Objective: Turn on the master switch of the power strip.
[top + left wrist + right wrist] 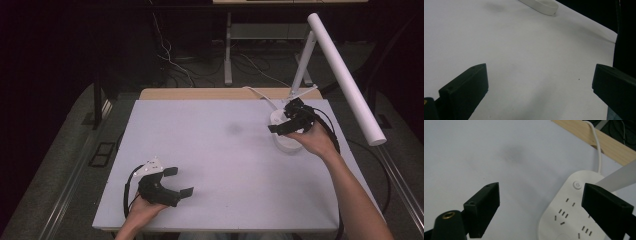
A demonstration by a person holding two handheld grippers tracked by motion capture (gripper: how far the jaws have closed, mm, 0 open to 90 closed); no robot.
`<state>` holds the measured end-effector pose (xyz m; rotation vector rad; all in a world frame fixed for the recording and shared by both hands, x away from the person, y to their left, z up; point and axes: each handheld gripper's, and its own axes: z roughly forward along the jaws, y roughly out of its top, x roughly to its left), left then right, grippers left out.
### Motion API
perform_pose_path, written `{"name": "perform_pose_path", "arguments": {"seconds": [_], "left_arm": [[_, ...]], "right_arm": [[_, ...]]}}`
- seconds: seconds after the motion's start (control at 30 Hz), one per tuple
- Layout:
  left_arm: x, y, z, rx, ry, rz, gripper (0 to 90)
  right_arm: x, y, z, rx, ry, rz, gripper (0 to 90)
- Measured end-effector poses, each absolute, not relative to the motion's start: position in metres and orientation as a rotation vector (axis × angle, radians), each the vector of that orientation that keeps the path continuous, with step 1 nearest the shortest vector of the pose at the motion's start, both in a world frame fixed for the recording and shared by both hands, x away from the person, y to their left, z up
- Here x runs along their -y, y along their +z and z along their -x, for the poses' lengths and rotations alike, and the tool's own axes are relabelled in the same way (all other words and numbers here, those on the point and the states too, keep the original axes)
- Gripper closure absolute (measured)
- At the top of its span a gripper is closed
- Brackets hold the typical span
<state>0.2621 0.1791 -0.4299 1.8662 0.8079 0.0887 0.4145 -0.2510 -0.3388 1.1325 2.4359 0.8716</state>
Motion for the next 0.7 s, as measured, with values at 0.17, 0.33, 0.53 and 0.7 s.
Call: {"name": "perform_pose_path", "arguments": {"seconds": [0.17,0.33,0.53,0.7], "left_arm": [[-0.178,-0.429,-0.262,-0.800,0.096,-1.866,0.0],[-0.178,-0.429,-0.262,-0.801,0.099,-1.864,0.0],[-0.178,-0.429,-0.262,-0.801,0.098,-1.865,0.0],[-0.179,-0.429,-0.262,-0.802,0.099,-1.865,0.0]], "right_arm": [[0.250,-0.336,-0.421,-2.437,0.833,-1.126,24.9],[0.252,-0.336,-0.427,-2.437,0.814,-1.128,36.2],[0.251,-0.338,-0.434,-2.450,0.777,-1.146,50.4],[0.251,-0.339,-0.441,-2.438,0.767,-1.158,57.7]]}}
